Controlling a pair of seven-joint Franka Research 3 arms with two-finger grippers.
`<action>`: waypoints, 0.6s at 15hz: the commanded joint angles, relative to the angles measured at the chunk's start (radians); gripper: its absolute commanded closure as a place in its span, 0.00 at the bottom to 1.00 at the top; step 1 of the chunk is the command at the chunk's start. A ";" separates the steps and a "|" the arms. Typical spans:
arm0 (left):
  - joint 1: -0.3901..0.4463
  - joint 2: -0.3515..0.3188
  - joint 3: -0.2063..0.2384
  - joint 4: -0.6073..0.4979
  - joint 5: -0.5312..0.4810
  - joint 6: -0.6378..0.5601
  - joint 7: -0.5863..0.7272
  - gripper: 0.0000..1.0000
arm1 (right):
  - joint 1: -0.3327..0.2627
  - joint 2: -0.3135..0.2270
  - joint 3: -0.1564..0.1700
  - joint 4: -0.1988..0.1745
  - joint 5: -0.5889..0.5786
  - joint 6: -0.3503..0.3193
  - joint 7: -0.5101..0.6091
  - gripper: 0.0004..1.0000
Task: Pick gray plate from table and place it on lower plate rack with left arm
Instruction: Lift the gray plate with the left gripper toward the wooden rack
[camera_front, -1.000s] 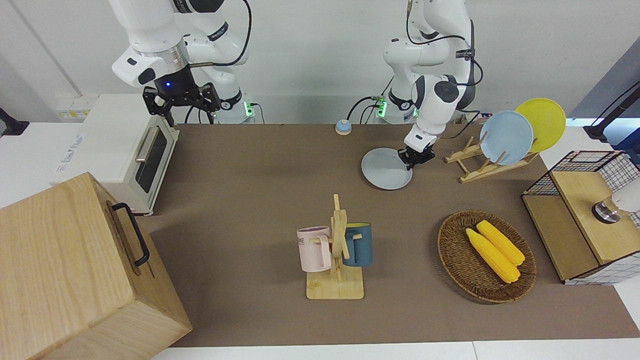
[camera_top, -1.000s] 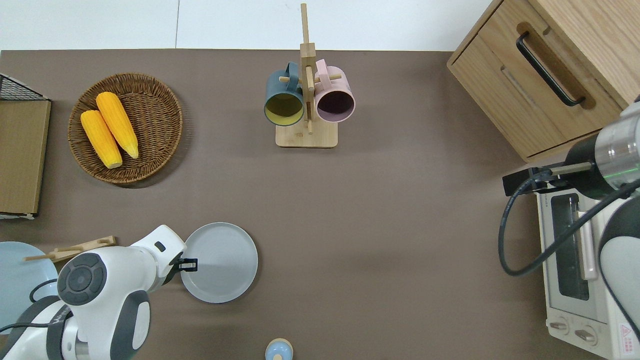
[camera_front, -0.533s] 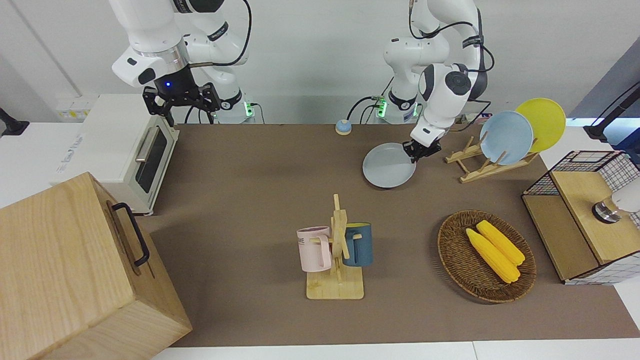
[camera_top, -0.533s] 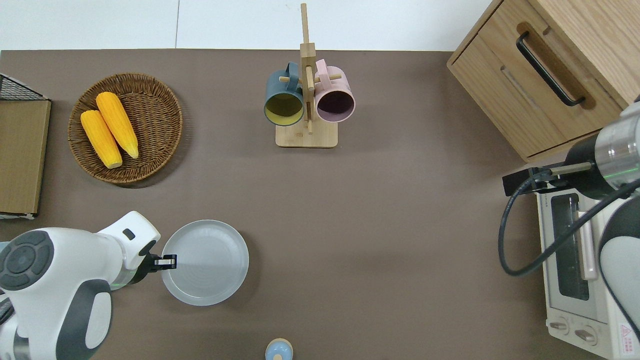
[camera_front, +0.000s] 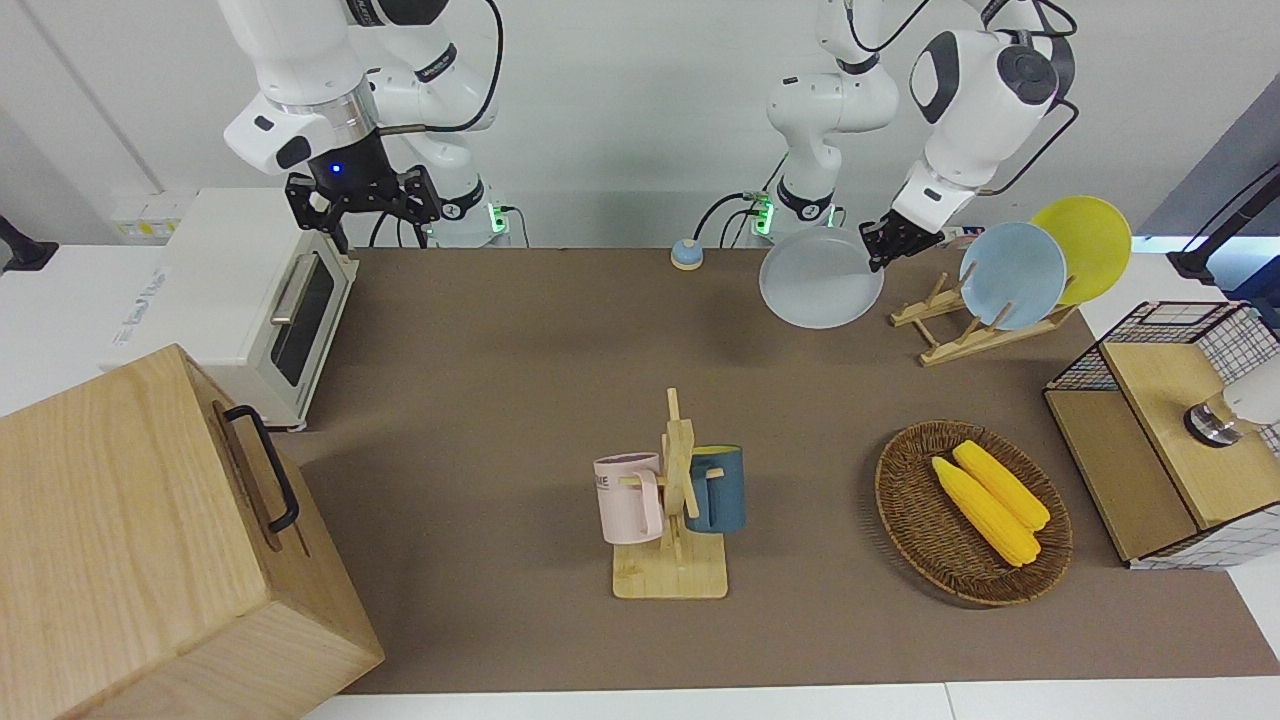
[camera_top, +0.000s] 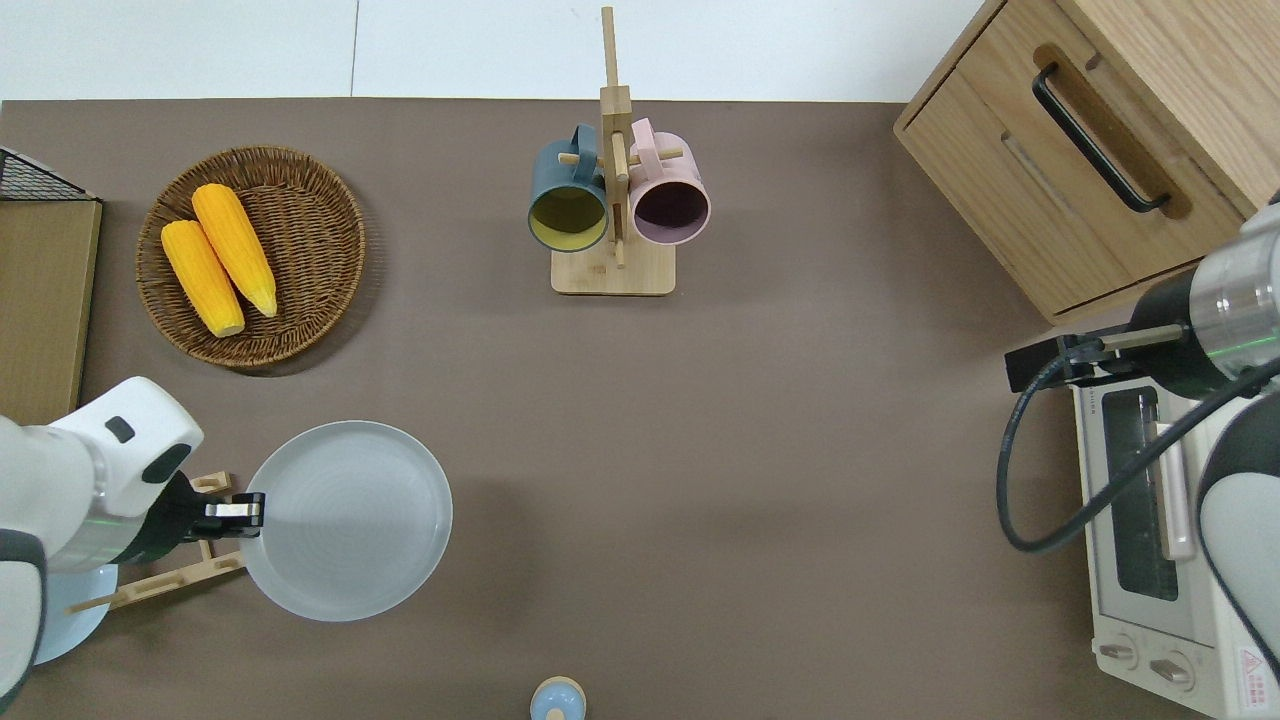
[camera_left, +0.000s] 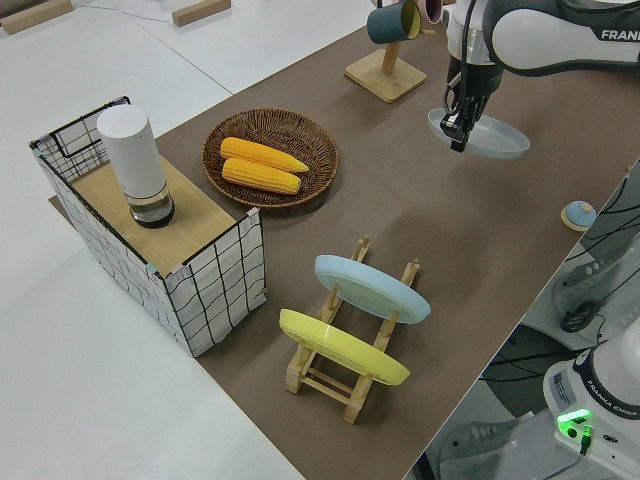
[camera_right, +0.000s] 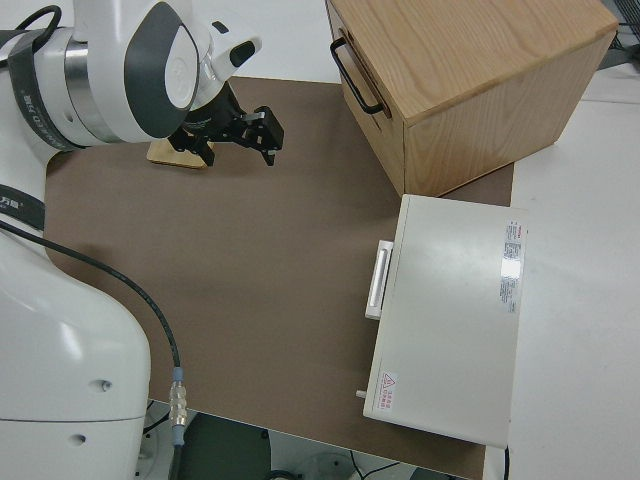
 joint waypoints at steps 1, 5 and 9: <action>0.003 0.010 0.045 0.093 0.005 -0.098 0.023 1.00 | -0.021 -0.003 0.019 0.010 -0.002 -0.016 0.013 0.02; 0.007 0.013 0.063 0.162 0.039 -0.158 0.043 1.00 | -0.021 -0.003 0.019 0.010 -0.002 -0.014 0.013 0.02; 0.006 0.013 0.076 0.194 0.123 -0.170 0.042 1.00 | -0.021 -0.003 0.019 0.010 -0.002 -0.016 0.013 0.02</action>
